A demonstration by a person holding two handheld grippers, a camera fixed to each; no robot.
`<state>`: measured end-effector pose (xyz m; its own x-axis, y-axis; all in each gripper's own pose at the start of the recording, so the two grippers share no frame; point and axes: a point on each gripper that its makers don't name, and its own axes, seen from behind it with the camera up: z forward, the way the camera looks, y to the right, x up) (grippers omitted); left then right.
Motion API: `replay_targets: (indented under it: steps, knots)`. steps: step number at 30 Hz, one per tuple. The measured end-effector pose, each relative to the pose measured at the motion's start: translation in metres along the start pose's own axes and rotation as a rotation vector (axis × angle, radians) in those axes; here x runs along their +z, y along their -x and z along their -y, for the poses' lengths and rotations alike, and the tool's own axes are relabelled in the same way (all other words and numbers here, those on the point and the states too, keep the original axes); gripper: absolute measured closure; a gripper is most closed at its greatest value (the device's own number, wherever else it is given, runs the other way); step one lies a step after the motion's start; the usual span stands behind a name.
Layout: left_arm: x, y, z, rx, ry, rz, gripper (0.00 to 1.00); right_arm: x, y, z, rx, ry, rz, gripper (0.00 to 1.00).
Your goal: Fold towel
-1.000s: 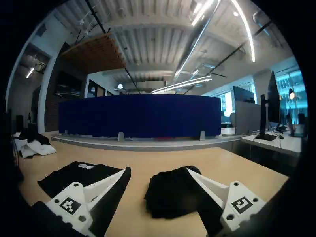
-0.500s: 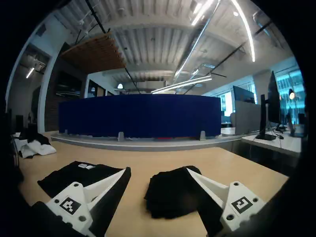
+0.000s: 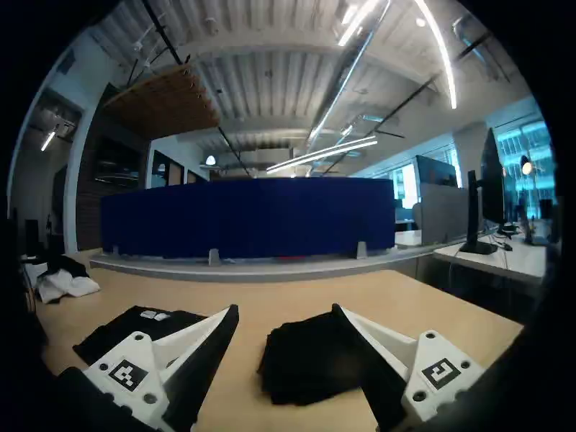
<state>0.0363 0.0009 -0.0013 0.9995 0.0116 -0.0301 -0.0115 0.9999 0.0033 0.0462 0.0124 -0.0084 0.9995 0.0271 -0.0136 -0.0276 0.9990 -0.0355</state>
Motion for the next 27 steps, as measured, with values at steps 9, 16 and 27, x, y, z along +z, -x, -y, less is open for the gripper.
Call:
replay_targets:
  steps: [9, 16, 27]
  knots:
    - [0.001, -0.076, -0.005, 0.012, 0.012, 0.008, 0.08, -0.013, -0.066, 0.011, -0.038, -0.005, 0.016, 0.01]
    - [-0.002, -0.123, -0.013, -0.002, 0.033, 0.042, 0.07, -0.018, -0.114, 0.017, -0.003, -0.008, 0.030, 0.01]
    - [0.000, -0.156, -0.029, 0.013, 0.055, 0.065, 0.08, -0.016, -0.138, 0.009, 0.018, -0.001, 0.051, 0.01]
